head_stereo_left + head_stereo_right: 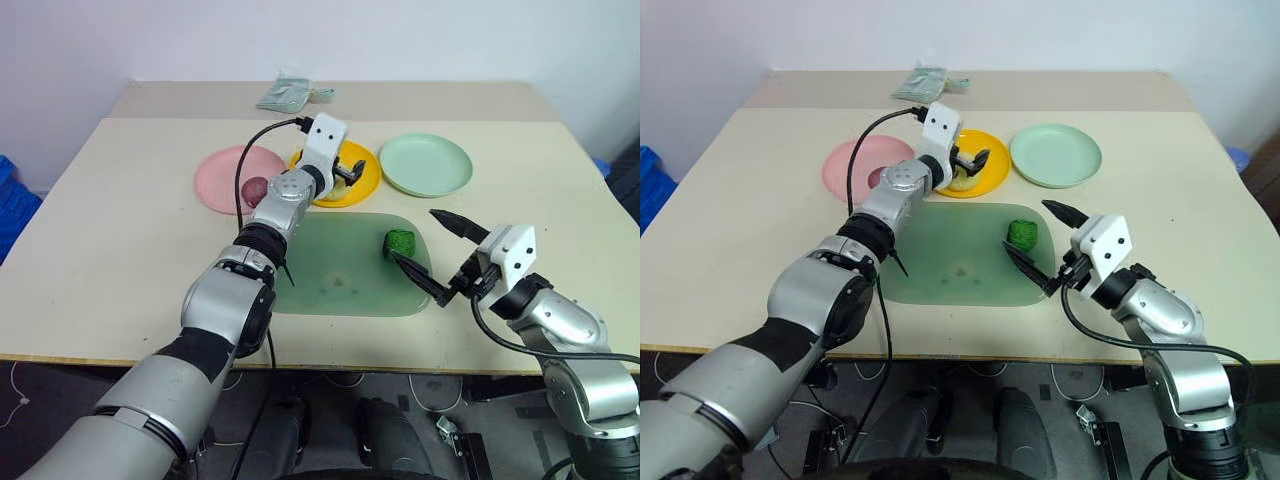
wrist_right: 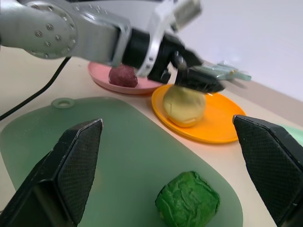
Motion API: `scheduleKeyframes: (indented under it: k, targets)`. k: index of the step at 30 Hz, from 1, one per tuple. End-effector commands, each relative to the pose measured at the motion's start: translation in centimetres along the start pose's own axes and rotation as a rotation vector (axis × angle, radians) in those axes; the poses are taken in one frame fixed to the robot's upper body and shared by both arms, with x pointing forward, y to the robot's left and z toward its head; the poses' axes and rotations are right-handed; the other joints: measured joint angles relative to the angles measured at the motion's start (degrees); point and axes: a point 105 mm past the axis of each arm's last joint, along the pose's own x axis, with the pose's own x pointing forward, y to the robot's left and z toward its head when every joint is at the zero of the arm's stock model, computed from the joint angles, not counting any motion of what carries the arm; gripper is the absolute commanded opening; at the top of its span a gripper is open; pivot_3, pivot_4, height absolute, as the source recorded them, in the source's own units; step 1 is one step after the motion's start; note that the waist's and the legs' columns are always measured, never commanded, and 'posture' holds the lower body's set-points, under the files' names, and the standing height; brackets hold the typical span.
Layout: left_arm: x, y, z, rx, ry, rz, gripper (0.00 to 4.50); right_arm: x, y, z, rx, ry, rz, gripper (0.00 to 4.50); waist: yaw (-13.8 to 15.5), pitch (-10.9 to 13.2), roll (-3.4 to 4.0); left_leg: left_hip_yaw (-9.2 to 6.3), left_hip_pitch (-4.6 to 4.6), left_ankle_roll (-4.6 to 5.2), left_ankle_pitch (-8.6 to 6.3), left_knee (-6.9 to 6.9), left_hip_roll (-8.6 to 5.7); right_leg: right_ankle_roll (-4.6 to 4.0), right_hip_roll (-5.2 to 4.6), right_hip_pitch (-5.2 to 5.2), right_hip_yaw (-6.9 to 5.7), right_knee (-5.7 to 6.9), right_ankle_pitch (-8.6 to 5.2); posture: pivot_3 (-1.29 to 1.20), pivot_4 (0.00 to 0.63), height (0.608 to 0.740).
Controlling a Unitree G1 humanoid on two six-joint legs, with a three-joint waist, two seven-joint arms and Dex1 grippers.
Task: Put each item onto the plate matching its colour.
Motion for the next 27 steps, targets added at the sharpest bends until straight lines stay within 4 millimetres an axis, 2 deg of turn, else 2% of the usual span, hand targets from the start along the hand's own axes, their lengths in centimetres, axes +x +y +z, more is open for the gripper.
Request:
scheduleKeyframes:
  k: [1,5,9,15,19,22,27]
  targets:
    - [-1.2,-1.2,2.2,0.049,-0.121,-0.143,4.48,-0.2,-0.1,1.2,-0.011,-0.033,-0.030,4.50,-0.2,0.0,0.03,0.00,0.00,0.00,0.00,-0.01,0.00,0.00,0.00,0.00,0.01,0.01,0.00,0.00,0.150,0.740]
    - [-4.8,-2.0,1.7,0.019,-0.120,-0.275,4.48,0.1,0.0,0.1,0.034,0.016,-0.046,4.50,-1.4,0.0,0.03,0.02,0.03,0.01,0.00,-0.07,0.03,-0.02,0.02,-0.07,0.15,0.11,0.00,0.00,0.150,0.740]
    - [-8.9,-1.1,1.4,0.064,-0.125,-0.295,4.48,0.8,-0.5,-1.9,0.089,0.107,-0.096,4.50,-1.7,0.0,0.04,0.04,0.03,0.00,0.00,-0.07,0.03,-0.05,0.03,-0.18,0.21,0.31,-0.02,0.00,0.150,0.740]
    - [-14.6,0.5,1.6,0.099,-0.065,-0.390,4.48,2.0,-0.2,-3.1,0.141,0.157,-0.093,4.50,-1.5,0.0,0.08,0.04,0.04,0.01,-0.01,0.01,0.02,-0.06,0.02,-0.19,0.20,0.39,-0.02,0.00,0.150,0.740]
    - [-18.6,0.1,1.1,0.094,0.008,-0.501,4.48,2.6,-0.2,-3.9,0.153,0.181,-0.093,4.50,-1.5,-0.1,0.10,0.05,0.04,0.01,-0.01,-0.02,0.02,-0.06,0.01,-0.20,0.21,0.37,-0.02,0.00,0.150,0.740]
    - [-20.5,-0.7,1.2,0.085,0.036,-0.569,4.48,3.0,-0.4,-4.4,0.163,0.190,-0.099,4.50,-1.4,-0.1,0.09,0.05,0.04,0.04,-0.02,-0.04,0.02,-0.07,0.01,-0.18,0.20,0.37,-0.03,0.00,0.150,0.740]
    - [-21.7,-1.2,1.6,0.094,0.060,-0.609,4.48,3.7,-0.7,-5.4,0.177,0.214,-0.106,4.50,-1.5,-0.1,0.09,0.02,0.05,0.04,-0.03,-0.03,0.02,-0.08,0.00,-0.14,0.17,0.35,-0.03,0.00,0.150,0.740]
